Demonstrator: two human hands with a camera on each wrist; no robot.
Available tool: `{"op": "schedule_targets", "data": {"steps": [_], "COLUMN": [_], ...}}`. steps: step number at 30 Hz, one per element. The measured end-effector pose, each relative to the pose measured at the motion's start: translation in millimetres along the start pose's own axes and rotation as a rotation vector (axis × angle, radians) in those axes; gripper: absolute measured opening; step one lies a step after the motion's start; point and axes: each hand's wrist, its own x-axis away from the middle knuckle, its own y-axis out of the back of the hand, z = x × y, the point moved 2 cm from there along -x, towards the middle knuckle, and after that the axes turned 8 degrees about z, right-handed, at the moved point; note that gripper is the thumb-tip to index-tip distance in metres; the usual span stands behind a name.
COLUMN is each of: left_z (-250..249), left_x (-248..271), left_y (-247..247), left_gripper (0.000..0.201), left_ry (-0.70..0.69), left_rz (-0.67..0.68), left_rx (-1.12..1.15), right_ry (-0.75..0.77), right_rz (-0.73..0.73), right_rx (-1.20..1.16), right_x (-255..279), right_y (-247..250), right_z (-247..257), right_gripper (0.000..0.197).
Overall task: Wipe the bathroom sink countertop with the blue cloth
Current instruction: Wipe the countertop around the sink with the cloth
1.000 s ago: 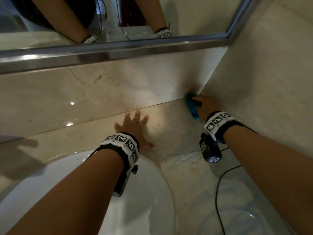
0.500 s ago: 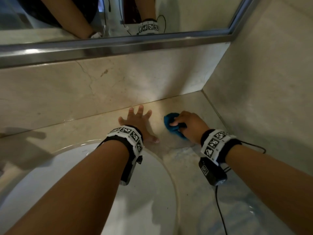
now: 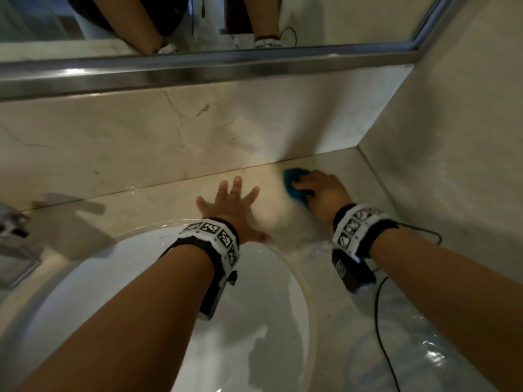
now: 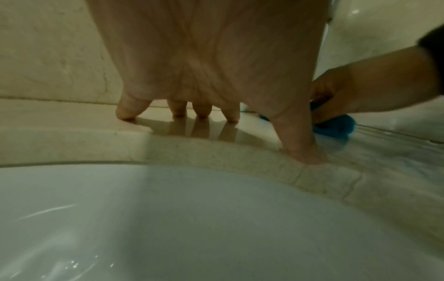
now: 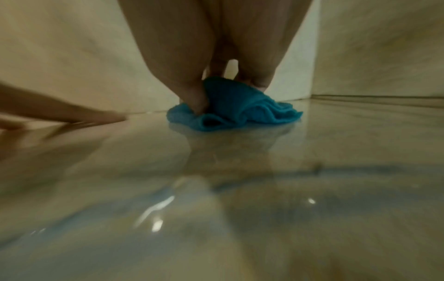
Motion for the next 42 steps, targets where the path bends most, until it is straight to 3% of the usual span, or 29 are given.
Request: {"op": "schedule_targets", "data": {"steps": [2, 5, 8, 10, 13, 16, 17, 20, 22, 28, 31, 33, 35, 38, 42], "left_z": [0, -1, -1, -1, 0, 0, 0, 1, 1, 4, 3, 3, 3, 3, 3], "left_x": [1, 2, 1, 1, 0, 1, 2, 1, 1, -2, -2, -1, 0, 1, 3], "left_y": [1, 2, 0, 0, 0, 2, 4, 8, 9, 5, 4, 4, 4, 5, 6], "left_gripper": [0.119, 0.12, 0.12, 0.121, 0.124, 0.122, 0.121, 0.118, 0.118, 0.116, 0.115, 0.115, 0.115, 0.114, 0.114], "left_ry": [0.013, 0.013, 0.0, 0.002, 0.0, 0.005, 0.006, 0.001, -0.003, -0.017, -0.014, -0.011, -0.008, -0.006, -0.003], "left_rz": [0.014, 0.019, 0.018, 0.017, 0.025, 0.037, 0.044, 0.061, 0.057, 0.03, 0.021, 0.021, 0.029, 0.037, 0.029], "left_rx": [0.009, 0.015, 0.022, 0.012, 0.0, -0.012, -0.018, -0.01, -0.007, -0.012, -0.015, -0.017, -0.014, -0.012, -0.013], "right_ry": [0.082, 0.026, -0.186, -0.221, -0.141, 0.059, 0.113, 0.242, 0.241, 0.052, -0.017, -0.02, 0.071, 0.19, 0.272], "right_rz": [0.065, 0.146, 0.116, 0.055, 0.058, 0.059, 0.048, 0.178, 0.273, -0.076, 0.032, 0.068, 0.073, 0.17, 0.406], "right_rx": [-0.056, -0.247, -0.103, -0.022, -0.051, -0.144, -0.105, -0.065, -0.066, -0.09, 0.079, 0.063, -0.007, -0.177, -0.086], "right_x": [19, 15, -23, -41, -40, -1, 13, 48, 51, -2, -23, -24, -5, 40, 65], "right_y": [-13, -7, 14, 18, 3, -8, -13, -19, -12, 23, 10, 1, -8, -20, -14], "right_z": [14, 10, -10, -16, -1, 20, 23, 18, 13, 8, 13, 20, 26, 27, 15], "right_gripper": [0.028, 0.011, 0.035, 0.041, 0.039, 0.021, 0.024, 0.033, 0.037, 0.041, 0.043, 0.035, 0.022, 0.018, 0.046]}}
